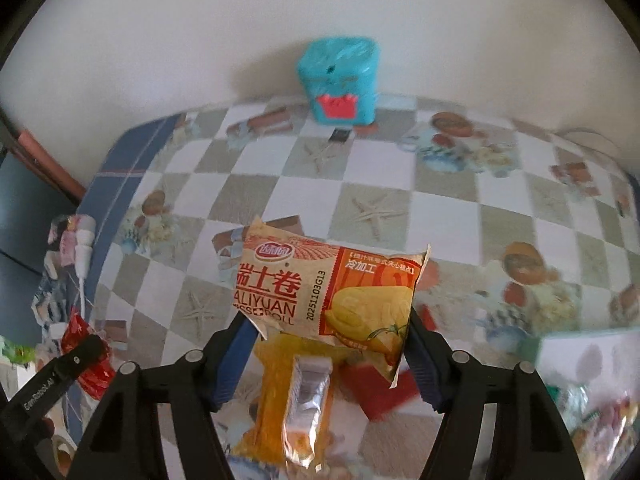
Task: Organize snacks
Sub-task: 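Grasp the red candy bag with the left gripper while the right grasps the yellow swiss roll, then lift both bags and carry them over the white tray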
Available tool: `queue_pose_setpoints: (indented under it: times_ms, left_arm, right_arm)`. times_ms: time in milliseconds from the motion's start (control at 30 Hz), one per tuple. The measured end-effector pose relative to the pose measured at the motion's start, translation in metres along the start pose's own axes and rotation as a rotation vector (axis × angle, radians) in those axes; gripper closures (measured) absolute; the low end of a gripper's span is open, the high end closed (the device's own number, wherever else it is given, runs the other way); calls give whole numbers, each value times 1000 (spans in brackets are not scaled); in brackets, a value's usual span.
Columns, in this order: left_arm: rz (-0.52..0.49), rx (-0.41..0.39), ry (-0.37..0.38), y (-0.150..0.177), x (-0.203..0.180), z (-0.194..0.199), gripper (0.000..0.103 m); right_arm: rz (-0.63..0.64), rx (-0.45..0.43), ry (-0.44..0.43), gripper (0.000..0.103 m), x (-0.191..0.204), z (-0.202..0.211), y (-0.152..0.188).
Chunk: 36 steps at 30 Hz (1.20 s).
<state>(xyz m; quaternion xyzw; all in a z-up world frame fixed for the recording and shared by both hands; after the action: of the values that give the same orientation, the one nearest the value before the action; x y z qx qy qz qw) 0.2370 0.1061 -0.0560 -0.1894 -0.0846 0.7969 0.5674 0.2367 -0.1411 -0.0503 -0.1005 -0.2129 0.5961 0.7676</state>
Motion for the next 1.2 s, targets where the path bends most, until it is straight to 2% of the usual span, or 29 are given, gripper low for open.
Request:
queue_pose_setpoints:
  times_ms: [133, 467, 633, 867, 1033, 1200]
  left_arm:
    - [23, 6, 25, 13, -8, 17, 52]
    - [10, 10, 63, 57, -48, 48, 52]
    - [-47, 22, 99, 85, -78, 56, 52]
    - [-178, 21, 102, 126, -130, 59, 52]
    - [-246, 13, 103, 144, -151, 63, 52]
    - [-272, 6, 86, 156, -158, 66, 52]
  right_arm:
    - [-57, -51, -23, 30, -12, 27, 13]
    - [-271, -127, -4, 30, -64, 76, 55]
    - [-374, -131, 15, 30, -100, 90, 78]
    - [-449, -117, 44, 30, -142, 101, 100]
    - [-488, -116, 92, 30, -170, 113, 103]
    - [-535, -115, 115, 30, -198, 121, 110]
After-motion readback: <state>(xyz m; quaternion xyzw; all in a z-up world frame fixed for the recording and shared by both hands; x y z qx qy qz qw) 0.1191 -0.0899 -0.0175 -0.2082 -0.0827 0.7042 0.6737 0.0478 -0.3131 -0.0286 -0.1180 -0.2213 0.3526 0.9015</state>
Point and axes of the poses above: each gripper's, at about its wrist camera, not at the fingertips, and z roughly against the way its jaws point, x to its left, y to its underside, the point moved 6 cm from there along -z, roughly the way its jaws point, and after that the axes turned 2 degrees about -y, right-handed, at the moved point
